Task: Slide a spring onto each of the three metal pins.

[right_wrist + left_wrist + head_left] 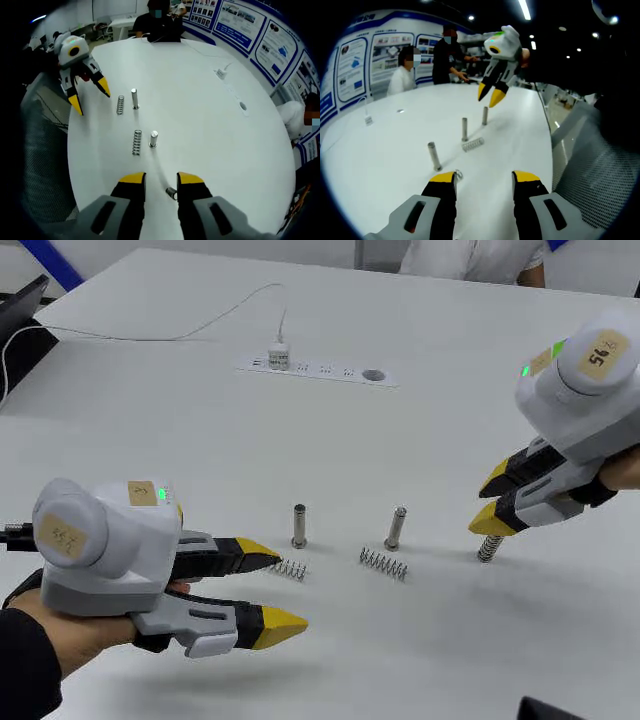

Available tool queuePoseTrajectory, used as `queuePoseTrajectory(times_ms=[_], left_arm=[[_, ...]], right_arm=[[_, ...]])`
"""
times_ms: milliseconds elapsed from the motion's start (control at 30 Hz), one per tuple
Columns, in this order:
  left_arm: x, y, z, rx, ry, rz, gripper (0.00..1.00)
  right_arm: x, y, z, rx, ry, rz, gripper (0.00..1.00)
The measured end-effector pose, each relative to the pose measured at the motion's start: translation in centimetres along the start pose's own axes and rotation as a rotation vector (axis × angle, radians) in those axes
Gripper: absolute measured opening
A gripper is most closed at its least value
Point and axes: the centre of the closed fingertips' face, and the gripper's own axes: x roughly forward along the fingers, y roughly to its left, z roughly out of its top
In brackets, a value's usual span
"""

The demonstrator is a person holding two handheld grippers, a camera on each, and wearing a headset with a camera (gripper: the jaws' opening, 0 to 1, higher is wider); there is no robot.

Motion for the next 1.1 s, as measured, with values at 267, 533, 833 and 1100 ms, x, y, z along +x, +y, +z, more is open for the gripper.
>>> queuePoseTrajectory(times_ms=[267, 533, 833, 1100], left_arm=[[0.0, -0.1, 0.1, 0.0, -0.002, -0.002, 0.45], [0.1, 0.0, 0.0, -0.001, -0.002, -0.001, 0.45], [0.1, -0.1, 0.0, -0.002, 0.0, -0.001, 0.44], [0.1, -0.1, -0.1, -0.003, 0.002, -0.001, 0.44]], right_arm=[[1.6, 2.0, 0.6, -0.009, -0.004, 0.046, 0.24], [3.3, 3.3, 0.7, 0.008, -0.01, 0.082, 0.22], [4.9, 4.2, 0.7, 0.026, -0.01, 0.11, 0.2], [6.3, 4.4, 0.8, 0.041, -0.016, 0.121, 0.19]])
